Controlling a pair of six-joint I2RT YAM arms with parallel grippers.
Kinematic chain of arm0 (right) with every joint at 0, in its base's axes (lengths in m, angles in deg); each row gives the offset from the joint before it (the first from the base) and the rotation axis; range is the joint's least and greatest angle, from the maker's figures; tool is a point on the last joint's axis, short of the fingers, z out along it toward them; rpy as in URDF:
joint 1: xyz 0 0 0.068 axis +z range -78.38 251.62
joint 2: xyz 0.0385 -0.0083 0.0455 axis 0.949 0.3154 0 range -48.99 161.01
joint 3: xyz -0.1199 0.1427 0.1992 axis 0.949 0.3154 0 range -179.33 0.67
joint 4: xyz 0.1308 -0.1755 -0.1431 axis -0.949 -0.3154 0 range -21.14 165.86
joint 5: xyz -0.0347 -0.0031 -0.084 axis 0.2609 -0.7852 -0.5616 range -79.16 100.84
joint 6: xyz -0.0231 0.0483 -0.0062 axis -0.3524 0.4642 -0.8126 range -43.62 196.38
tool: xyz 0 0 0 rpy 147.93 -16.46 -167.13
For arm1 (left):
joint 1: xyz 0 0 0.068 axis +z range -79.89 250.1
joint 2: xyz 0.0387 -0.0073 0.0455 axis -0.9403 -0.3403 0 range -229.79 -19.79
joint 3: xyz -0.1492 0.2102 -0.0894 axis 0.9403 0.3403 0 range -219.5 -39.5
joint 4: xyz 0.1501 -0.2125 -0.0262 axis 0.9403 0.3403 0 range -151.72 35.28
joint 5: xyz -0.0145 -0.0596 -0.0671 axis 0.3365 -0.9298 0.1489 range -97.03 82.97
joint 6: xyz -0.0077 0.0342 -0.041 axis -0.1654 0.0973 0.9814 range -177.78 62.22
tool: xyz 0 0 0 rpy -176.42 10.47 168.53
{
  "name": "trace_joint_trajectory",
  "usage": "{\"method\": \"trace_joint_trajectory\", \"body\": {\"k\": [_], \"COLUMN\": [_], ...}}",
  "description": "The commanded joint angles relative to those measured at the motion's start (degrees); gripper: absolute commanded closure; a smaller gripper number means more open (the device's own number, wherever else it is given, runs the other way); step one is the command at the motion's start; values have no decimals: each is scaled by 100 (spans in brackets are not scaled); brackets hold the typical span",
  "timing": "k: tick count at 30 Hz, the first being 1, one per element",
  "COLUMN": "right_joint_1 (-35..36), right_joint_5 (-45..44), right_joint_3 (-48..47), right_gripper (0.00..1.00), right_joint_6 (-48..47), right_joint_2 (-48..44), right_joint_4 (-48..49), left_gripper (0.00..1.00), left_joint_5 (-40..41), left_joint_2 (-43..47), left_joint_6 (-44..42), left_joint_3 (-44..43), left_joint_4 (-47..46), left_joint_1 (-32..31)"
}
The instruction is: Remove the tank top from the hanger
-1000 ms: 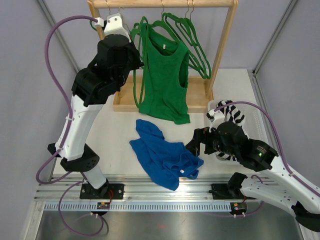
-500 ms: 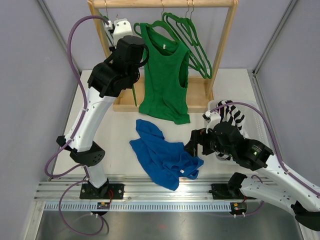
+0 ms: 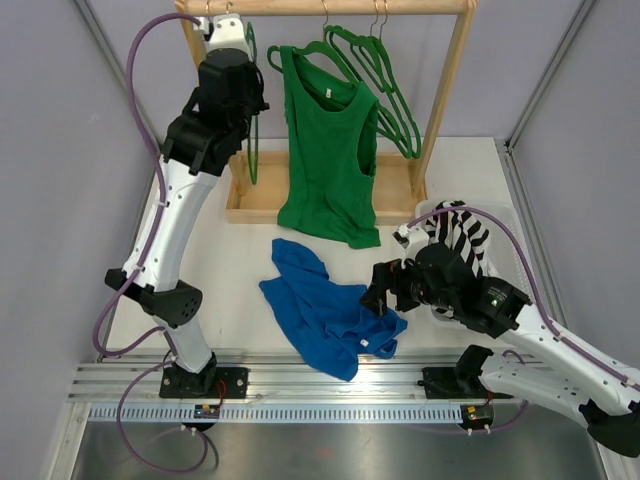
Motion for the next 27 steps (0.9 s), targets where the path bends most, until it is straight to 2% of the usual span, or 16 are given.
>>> {"method": "trace_joint_trajectory", "body": {"k": [1, 4, 9, 19, 27], "right_joint_1": [-9, -9, -9, -9, -9], "right_joint_5": [184, 280, 465, 1018, 1352], "right_joint_3": [133, 221, 405, 801, 828], "right_gripper": [1, 1, 1, 0, 0], "right_joint_6": [-50, -111, -173, -217, -296], "right_joint_2": [-80, -36, 96, 280, 360], "right_joint_4": [411, 560, 868, 1580, 1738], "left_gripper": [100, 100, 100, 100, 100], "left_joint_5": [-1080, -1607, -2005, -2821, -2419], "left_joint_2": [207, 181, 154, -434, -838], "left_joint_6": [-150, -247, -624, -643, -940], "left_joint_3": [-3, 76, 217, -398, -749], "left_joint_4": [-874, -1164, -1612, -1543, -1367], "left_joint_1": [487, 716, 813, 1287, 1419]}}
